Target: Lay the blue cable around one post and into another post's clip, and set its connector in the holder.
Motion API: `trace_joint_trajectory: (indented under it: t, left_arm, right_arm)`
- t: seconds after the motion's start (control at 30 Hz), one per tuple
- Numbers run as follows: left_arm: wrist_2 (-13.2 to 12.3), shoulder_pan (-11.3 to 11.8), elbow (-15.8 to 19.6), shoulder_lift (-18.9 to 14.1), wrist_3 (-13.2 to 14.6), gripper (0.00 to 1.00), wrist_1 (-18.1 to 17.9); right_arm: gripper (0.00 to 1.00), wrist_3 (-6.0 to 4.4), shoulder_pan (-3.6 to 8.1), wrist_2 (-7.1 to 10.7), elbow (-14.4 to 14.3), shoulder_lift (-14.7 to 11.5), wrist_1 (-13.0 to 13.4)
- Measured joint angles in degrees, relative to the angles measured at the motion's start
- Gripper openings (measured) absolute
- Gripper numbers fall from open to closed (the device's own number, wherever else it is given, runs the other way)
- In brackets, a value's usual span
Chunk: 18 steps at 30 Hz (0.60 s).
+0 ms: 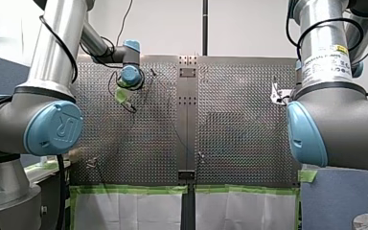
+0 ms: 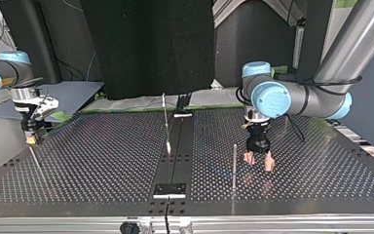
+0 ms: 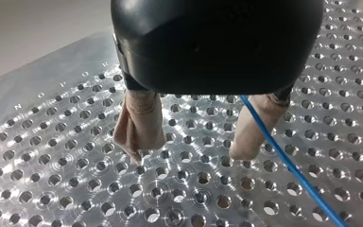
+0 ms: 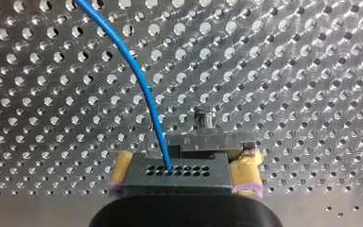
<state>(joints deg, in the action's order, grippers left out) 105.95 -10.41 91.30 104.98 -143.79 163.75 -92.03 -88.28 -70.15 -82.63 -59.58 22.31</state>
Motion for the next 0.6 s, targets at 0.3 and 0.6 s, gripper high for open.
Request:
trace_joint_trajectory:
  t: [0.3, 0.6]
  left_arm:
    - [0.03, -0.04, 0.0, 0.0, -0.07, 1.0, 0.05]
    - [0.11, -0.22, 0.0, -0.09, -0.81, 1.0, 1.41]
  right_arm:
    - [1.0, 0.0, 0.0, 0.0, 0.01, 0.0, 0.0]
    - [1.0, 0.0, 0.0, 0.0, 0.01, 0.0, 0.01]
